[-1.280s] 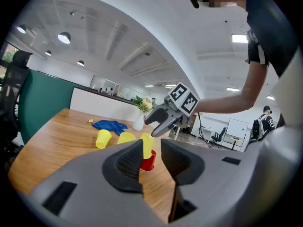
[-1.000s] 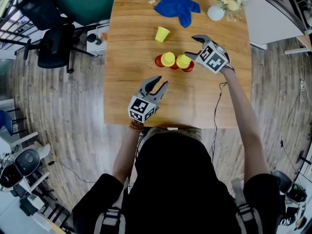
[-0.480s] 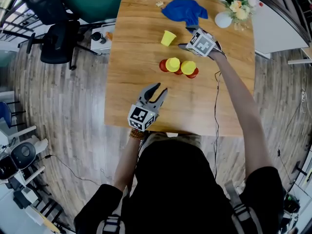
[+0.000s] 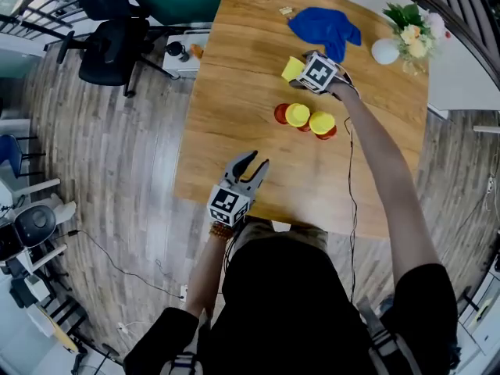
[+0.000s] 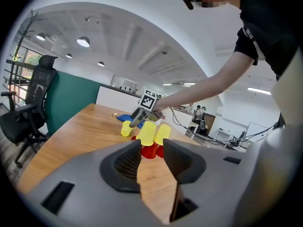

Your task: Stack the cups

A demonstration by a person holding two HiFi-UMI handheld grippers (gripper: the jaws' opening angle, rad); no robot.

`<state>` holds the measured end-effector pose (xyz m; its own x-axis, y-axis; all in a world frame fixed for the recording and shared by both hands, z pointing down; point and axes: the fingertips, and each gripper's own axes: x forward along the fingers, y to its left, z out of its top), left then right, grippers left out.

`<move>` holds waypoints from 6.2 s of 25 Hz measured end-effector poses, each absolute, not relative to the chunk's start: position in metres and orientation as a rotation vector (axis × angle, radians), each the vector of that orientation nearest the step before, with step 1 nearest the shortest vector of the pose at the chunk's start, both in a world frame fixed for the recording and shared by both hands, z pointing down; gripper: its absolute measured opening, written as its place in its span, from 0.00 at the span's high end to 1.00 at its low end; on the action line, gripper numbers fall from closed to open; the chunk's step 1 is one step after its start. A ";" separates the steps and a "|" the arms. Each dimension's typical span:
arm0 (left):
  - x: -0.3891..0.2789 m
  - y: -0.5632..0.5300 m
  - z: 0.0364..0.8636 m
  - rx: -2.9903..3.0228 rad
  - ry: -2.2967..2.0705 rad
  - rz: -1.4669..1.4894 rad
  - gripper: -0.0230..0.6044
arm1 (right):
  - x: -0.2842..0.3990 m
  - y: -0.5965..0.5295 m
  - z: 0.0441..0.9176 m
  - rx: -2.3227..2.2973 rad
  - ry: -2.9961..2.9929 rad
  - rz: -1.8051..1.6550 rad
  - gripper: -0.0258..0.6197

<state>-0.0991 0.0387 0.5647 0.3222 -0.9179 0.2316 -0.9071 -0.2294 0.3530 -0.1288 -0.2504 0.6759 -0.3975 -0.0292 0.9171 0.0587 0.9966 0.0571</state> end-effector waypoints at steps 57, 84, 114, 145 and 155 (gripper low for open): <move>-0.023 -0.019 0.462 2.250 -1.018 -0.625 0.56 | 0.023 -0.021 0.468 0.558 -2.590 -0.307 0.45; 0.007 0.006 0.491 2.574 -1.149 0.094 0.57 | 0.004 0.018 0.536 0.290 -2.193 -0.869 0.55; -0.057 0.007 0.490 2.428 -1.367 -0.195 0.57 | 0.002 -0.114 0.521 0.659 -2.616 0.121 0.57; -0.068 -0.013 0.461 2.481 -1.540 -0.194 0.57 | 0.010 -0.130 0.429 0.963 -2.709 -0.037 0.42; -0.075 -0.013 0.449 2.399 -1.911 -0.173 0.76 | 0.020 -0.059 0.472 1.076 -2.669 0.080 0.68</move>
<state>-0.0749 -0.0135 0.4490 0.2206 -0.9743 -0.0448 -0.9666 -0.2245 0.1240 0.0200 -0.0591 0.4724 -0.6910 -0.6740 0.2611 -0.6884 0.7238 0.0467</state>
